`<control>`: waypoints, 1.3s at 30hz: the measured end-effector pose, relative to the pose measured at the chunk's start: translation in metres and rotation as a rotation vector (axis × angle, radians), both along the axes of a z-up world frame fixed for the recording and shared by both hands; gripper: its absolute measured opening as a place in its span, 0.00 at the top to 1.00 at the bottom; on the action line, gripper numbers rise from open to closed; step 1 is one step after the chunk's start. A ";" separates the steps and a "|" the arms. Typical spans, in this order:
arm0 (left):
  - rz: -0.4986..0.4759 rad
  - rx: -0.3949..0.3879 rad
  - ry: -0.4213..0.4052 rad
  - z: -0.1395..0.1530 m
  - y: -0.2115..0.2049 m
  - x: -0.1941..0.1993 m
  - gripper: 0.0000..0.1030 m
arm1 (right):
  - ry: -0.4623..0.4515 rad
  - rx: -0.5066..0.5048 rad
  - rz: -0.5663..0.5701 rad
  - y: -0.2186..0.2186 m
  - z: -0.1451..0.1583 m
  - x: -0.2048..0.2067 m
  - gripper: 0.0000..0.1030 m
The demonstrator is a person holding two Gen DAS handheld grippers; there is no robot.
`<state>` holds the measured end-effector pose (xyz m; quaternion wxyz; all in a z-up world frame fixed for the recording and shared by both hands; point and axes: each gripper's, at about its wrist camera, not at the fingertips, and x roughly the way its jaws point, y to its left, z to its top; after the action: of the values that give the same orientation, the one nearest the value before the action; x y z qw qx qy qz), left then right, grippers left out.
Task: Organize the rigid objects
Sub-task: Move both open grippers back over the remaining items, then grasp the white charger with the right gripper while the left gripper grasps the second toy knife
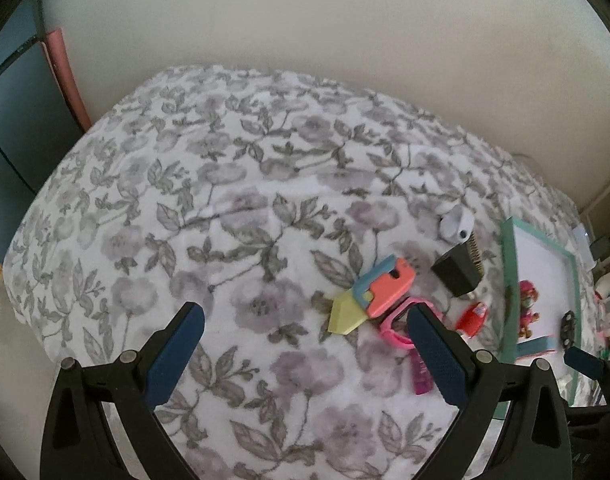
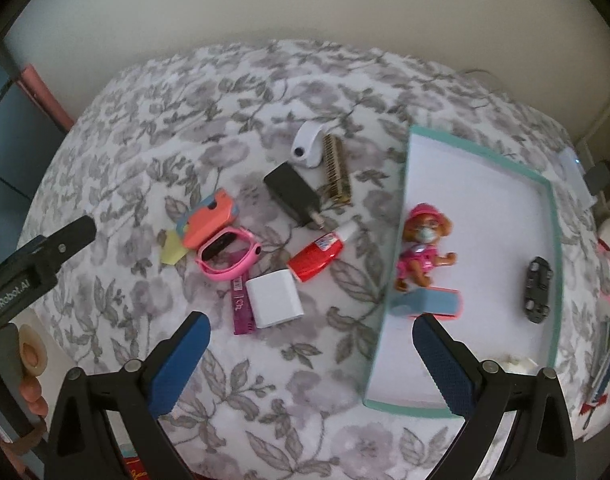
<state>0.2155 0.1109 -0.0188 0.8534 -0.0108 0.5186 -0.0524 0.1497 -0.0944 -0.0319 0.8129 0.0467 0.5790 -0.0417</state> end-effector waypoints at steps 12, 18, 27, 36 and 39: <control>-0.061 0.039 0.079 -0.058 -0.021 0.028 0.02 | 0.119 0.014 0.015 0.005 -0.067 0.029 0.14; -0.075 0.047 0.099 -0.076 -0.030 0.041 0.02 | 0.159 0.049 0.021 0.004 -0.086 0.037 0.21; -0.133 0.084 0.093 -0.088 -0.054 0.052 0.02 | 0.170 0.087 0.061 0.007 -0.089 0.047 0.49; -0.191 0.164 0.071 -0.094 -0.087 0.056 0.03 | 0.178 0.061 0.058 -0.018 -0.085 0.045 0.51; -0.188 0.158 0.075 -0.094 -0.088 0.059 0.10 | 0.183 0.063 0.050 -0.029 -0.085 0.047 0.51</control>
<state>0.2742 0.0232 -0.1131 0.8228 0.1031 0.5514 -0.0907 0.1962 -0.1234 -0.1168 0.7555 0.0540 0.6529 -0.0073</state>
